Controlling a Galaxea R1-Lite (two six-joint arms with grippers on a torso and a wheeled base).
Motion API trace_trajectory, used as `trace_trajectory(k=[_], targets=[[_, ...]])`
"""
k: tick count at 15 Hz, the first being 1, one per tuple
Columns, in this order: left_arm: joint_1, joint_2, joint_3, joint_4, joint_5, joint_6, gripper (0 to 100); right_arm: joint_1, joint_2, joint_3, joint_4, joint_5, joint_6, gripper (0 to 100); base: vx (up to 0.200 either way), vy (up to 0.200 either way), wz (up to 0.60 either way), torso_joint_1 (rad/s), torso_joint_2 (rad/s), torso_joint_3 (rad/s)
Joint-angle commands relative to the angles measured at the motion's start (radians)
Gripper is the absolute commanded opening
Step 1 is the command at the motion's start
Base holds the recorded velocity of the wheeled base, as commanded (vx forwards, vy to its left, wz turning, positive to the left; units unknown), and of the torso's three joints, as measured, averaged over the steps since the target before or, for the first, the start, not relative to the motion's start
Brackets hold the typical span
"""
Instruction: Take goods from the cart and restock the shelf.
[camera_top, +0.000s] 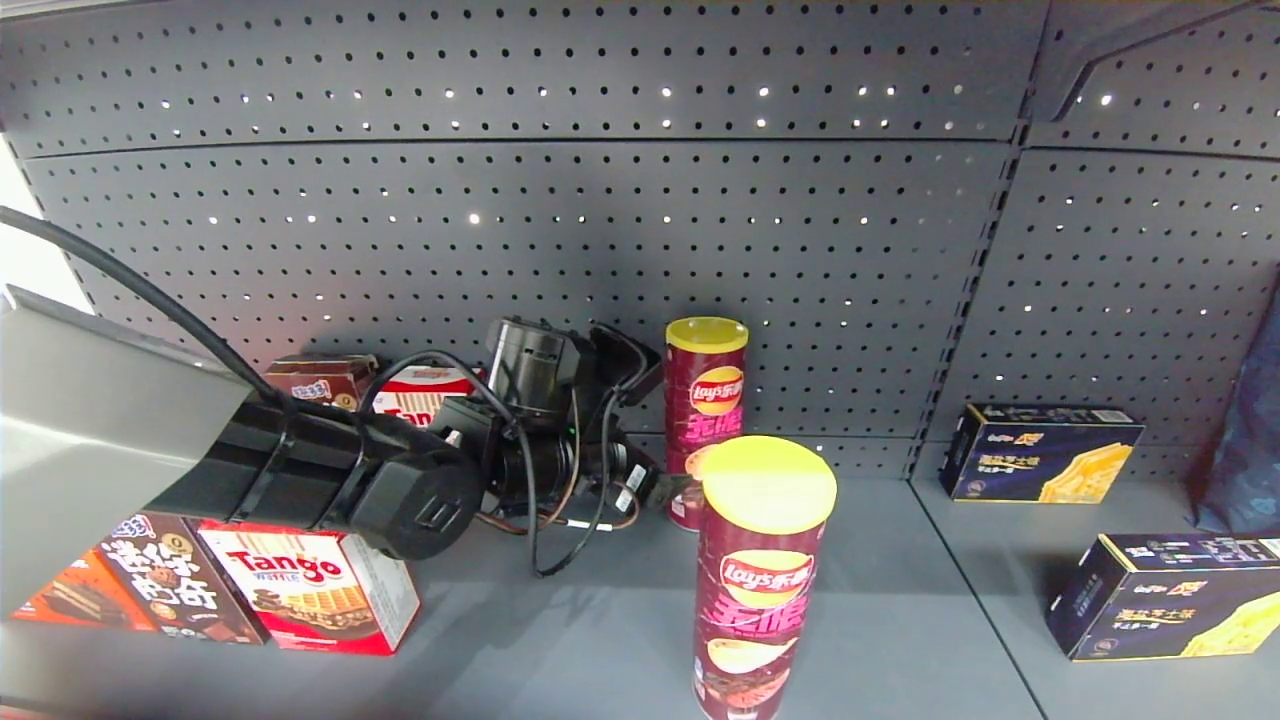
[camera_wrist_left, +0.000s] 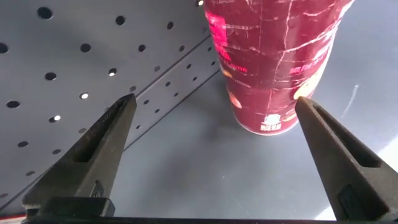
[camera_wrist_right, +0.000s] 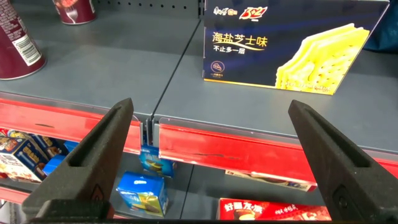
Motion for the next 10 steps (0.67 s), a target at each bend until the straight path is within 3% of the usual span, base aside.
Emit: trace_trajectory(k=[1,10], targets=[[0.000,0.000,0.004,0.000,0.000,0.000,100,0.000,0.002,0.000,0.000,0.000,-0.001,100,0.000,0.000,0.00,0.000,0.00,0.000],[0.027,-0.302,0.149,0.011,-0.004,-0.012,100,0.000,0.002,0.000,0.000,0.000,-0.001,100,0.000,0.000,0.00,0.000,0.00,0.000]])
